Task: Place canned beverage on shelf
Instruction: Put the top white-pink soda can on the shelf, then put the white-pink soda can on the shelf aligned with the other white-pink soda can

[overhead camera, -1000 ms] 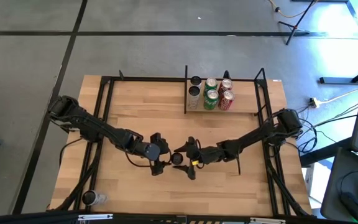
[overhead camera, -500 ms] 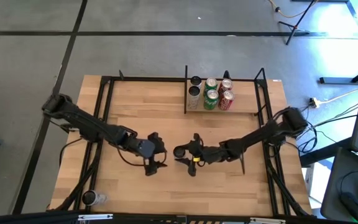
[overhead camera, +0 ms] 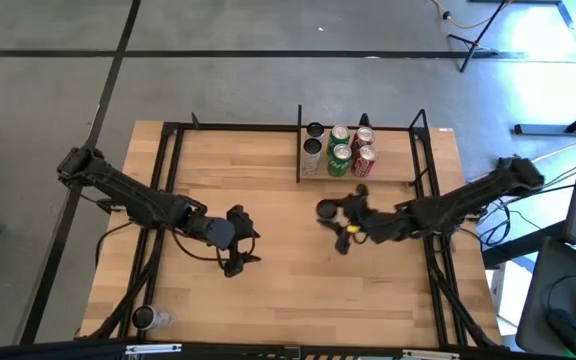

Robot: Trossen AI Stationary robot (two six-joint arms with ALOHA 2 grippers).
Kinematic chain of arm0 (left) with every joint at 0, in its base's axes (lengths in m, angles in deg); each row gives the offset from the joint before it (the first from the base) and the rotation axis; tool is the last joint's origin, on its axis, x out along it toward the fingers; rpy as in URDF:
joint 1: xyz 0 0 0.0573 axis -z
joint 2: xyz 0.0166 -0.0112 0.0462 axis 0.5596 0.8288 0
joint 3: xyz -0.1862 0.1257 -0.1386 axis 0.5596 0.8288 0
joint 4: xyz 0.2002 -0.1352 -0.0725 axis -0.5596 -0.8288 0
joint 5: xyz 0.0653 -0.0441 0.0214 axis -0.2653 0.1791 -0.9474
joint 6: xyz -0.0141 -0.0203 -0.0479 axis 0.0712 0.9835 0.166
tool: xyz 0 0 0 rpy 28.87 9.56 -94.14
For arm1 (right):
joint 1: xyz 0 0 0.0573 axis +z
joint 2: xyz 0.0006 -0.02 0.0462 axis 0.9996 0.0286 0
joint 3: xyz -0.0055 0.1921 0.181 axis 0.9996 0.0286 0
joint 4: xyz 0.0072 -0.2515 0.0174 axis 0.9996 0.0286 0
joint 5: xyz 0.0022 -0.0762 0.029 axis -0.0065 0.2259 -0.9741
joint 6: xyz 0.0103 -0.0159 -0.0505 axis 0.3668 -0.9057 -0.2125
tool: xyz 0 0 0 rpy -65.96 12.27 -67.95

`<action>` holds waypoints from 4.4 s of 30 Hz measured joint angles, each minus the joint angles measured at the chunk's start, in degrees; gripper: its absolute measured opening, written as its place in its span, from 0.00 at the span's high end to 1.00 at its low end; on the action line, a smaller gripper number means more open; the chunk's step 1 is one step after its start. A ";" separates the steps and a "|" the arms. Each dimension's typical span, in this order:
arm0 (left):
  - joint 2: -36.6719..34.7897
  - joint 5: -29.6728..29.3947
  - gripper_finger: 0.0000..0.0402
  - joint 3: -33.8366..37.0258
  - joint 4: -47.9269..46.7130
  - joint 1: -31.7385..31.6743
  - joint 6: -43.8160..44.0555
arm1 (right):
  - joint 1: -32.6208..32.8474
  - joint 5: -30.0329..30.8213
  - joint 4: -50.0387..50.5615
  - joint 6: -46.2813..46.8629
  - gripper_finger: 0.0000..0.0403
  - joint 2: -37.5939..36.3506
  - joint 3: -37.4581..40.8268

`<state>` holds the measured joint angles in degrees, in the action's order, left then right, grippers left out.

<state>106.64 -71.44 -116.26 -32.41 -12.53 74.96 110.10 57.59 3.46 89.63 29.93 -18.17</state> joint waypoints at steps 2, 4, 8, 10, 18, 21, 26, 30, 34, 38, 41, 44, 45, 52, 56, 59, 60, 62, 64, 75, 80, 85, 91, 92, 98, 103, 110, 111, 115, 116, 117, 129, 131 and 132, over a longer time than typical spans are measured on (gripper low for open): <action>-0.02 0.19 0.24 0.00 0.17 0.02 0.02 | -0.02 1.22 4.41 0.68 0.47 -3.96 0.00; 0.00 0.15 0.24 0.00 0.24 0.00 0.01 | -0.02 2.00 9.11 2.34 0.47 -7.94 0.00; 0.00 0.15 0.24 0.00 0.75 0.01 0.00 | -0.02 4.58 18.97 6.29 0.47 -14.64 0.00; 0.00 0.15 0.24 0.00 0.76 0.02 -0.01 | -0.02 6.58 23.55 8.74 0.47 -17.82 0.00; 0.00 0.13 0.24 0.00 0.94 0.00 -0.07 | -0.02 12.31 35.39 16.53 0.47 -28.22 0.00; 0.00 0.13 0.24 0.00 0.95 0.02 -0.07 | -0.02 13.86 38.73 18.44 0.47 -31.45 0.00; 0.00 0.10 0.24 0.00 0.92 0.01 -0.09 | -0.02 18.18 45.68 22.99 0.47 -36.30 -0.07; 0.00 -0.50 0.24 0.00 0.92 0.02 -0.49 | -0.02 22.71 51.51 27.03 0.47 -38.16 -0.07; 0.00 -2.90 0.24 0.00 0.92 0.00 -0.48 | -0.04 28.02 56.13 30.40 0.47 -38.41 -0.07; 0.02 -5.45 0.24 0.00 0.92 0.02 -0.52 | -0.05 29.01 59.48 31.60 0.47 -38.38 -0.07; 0.02 -7.14 0.24 0.00 0.92 0.00 -0.55 | -0.05 28.34 61.08 31.83 0.47 -38.67 -0.06; 0.02 -8.57 0.24 0.00 0.92 0.00 -0.55 | -0.05 27.56 57.77 31.95 0.47 -39.67 2.11; 0.02 -9.06 0.24 0.00 0.92 -0.04 -0.55 | -0.05 27.47 55.27 31.87 0.47 -39.91 3.64; 0.02 -9.38 0.24 0.02 1.02 -0.88 -0.48 | -6.37 21.79 45.83 31.62 0.47 -39.16 13.26; 0.04 -9.36 0.24 0.04 1.43 -0.88 -0.26 | -13.67 16.46 45.20 26.10 0.47 -40.14 13.91; 0.04 -9.36 0.24 0.04 1.47 -0.88 -0.07 | -19.84 12.06 40.63 17.92 0.47 -40.20 13.92; 0.04 -9.36 0.24 0.04 1.46 -0.88 -0.08 | -22.14 10.42 39.16 15.48 0.47 -40.22 13.90; 0.04 -9.36 0.24 0.04 1.47 -0.88 -0.09 | -26.84 7.04 35.32 10.34 0.47 -40.05 13.90; 0.04 -9.37 0.24 0.04 1.45 -0.88 -0.09 | -31.74 3.88 32.10 5.52 0.47 -39.94 13.90; 0.04 -9.38 0.24 0.04 1.43 -0.88 -0.09 | -61.37 -23.33 12.15 -8.94 0.47 -37.27 19.86; 0.04 -9.36 0.24 0.04 1.38 -0.88 -0.10 | -70.66 -31.55 5.07 -11.01 0.47 -33.48 23.51; 0.04 -9.36 0.24 0.04 1.38 -0.88 -0.11 | -76.89 -39.29 -0.49 -12.16 0.47 -30.41 24.87; 0.04 -9.36 0.24 0.04 1.38 -0.88 -0.11 | -79.18 -42.92 -2.26 -14.11 0.47 -27.47 24.87; 0.04 -9.36 0.24 0.04 1.38 -0.88 -0.11 | -79.19 -43.34 -2.70 -14.11 0.47 -27.23 24.87; 0.04 -9.34 0.24 0.04 1.38 -0.88 -0.11 | -79.17 -44.18 -1.93 -14.63 0.47 -26.84 24.87; 0.04 -9.23 0.24 0.04 1.38 -0.88 -0.12 | -79.15 -44.75 -1.09 -15.16 0.35 -26.87 24.86; 0.04 -9.17 0.24 0.04 1.38 -0.88 -0.11 | -79.15 -42.56 3.29 -17.82 0.06 -28.36 20.60; 0.04 -9.16 0.24 0.04 1.39 -0.88 -0.13 | -79.15 -42.10 4.94 -18.25 0.04 -28.60 19.51; 0.04 -9.04 0.24 0.04 1.38 -0.88 -0.09 | -79.14 -41.77 12.49 -19.95 0.02 -29.65 13.66; 0.04 -8.75 0.24 0.04 1.41 -0.88 -0.09 | -79.10 -42.12 14.59 -20.43 0.02 -29.94 11.83; 0.04 -8.28 0.24 0.04 1.50 -0.88 -0.06 | -79.10 -43.10 17.00 -20.80 0.03 -30.35 10.03; 0.09 -4.93 0.24 -6.57 3.34 -0.15 3.26 | -62.16 -61.61 29.66 -8.12 0.06 -35.17 -8.81; 0.09 -5.10 0.25 -10.31 -0.56 0.68 2.67 | -56.54 -61.24 29.76 -4.21 0.06 -35.82 -8.86; 0.09 -5.25 0.26 -12.18 -2.46 1.24 2.65 | -53.71 -60.43 29.98 -2.57 0.06 -35.85 -8.75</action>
<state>106.72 -76.69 -128.44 -34.87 -11.29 77.61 56.38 -2.84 33.44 87.05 -5.92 -26.92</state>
